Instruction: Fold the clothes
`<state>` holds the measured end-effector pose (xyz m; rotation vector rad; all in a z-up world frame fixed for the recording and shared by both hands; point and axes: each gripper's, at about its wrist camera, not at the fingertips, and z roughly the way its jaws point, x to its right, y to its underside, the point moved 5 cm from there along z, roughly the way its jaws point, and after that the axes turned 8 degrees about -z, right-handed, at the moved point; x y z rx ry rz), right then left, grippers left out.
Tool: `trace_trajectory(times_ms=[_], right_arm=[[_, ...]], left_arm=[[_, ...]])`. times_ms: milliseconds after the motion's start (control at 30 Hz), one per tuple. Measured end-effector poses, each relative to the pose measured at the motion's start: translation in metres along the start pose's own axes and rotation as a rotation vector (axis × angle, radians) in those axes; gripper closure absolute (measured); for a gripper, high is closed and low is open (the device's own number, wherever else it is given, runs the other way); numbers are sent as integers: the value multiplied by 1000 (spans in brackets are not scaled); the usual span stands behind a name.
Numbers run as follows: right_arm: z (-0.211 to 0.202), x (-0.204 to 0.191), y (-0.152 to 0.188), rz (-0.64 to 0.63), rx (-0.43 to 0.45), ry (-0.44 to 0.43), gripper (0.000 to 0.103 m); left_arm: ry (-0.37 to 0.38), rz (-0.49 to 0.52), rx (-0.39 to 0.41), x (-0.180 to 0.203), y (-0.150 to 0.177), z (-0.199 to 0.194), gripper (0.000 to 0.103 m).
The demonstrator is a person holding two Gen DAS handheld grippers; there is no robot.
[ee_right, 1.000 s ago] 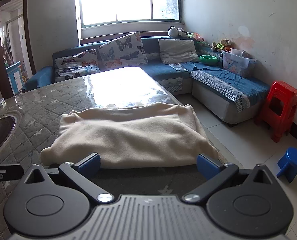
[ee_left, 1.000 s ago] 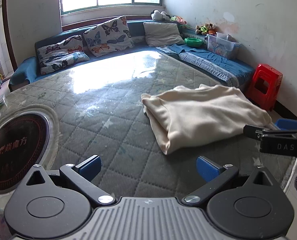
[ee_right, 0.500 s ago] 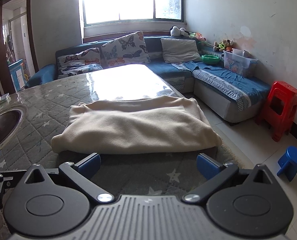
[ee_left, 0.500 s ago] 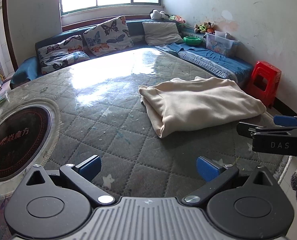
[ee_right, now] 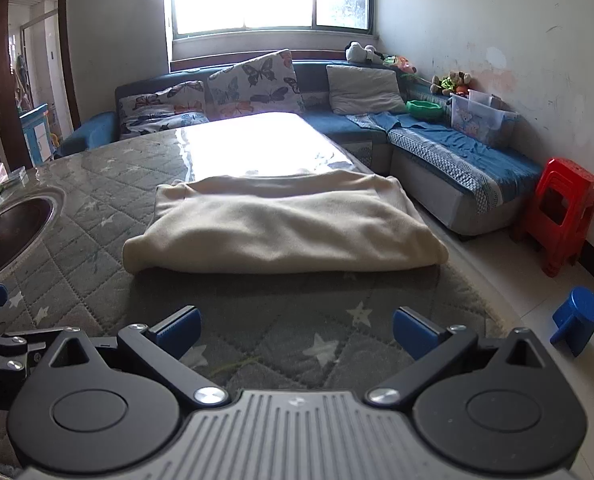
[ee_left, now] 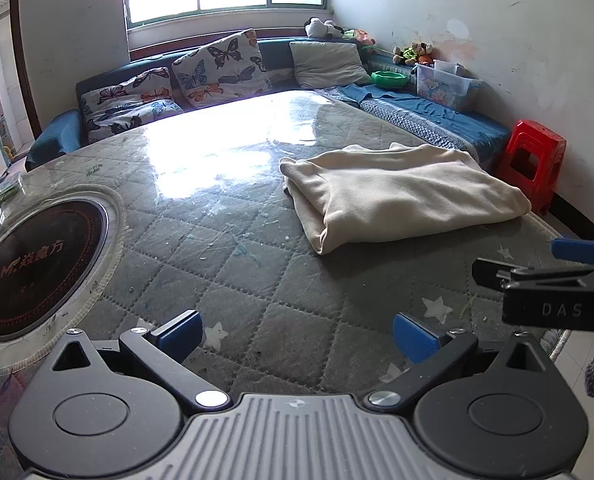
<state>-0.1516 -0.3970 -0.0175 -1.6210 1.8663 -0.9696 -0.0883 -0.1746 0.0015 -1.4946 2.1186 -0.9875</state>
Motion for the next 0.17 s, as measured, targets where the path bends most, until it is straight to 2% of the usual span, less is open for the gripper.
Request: trace_trajectory(times_ms=[167], right_arm=[[1,-3,6,22,-12,-1,0]], left_arm=[[-4,14,4,4,1,1,0]])
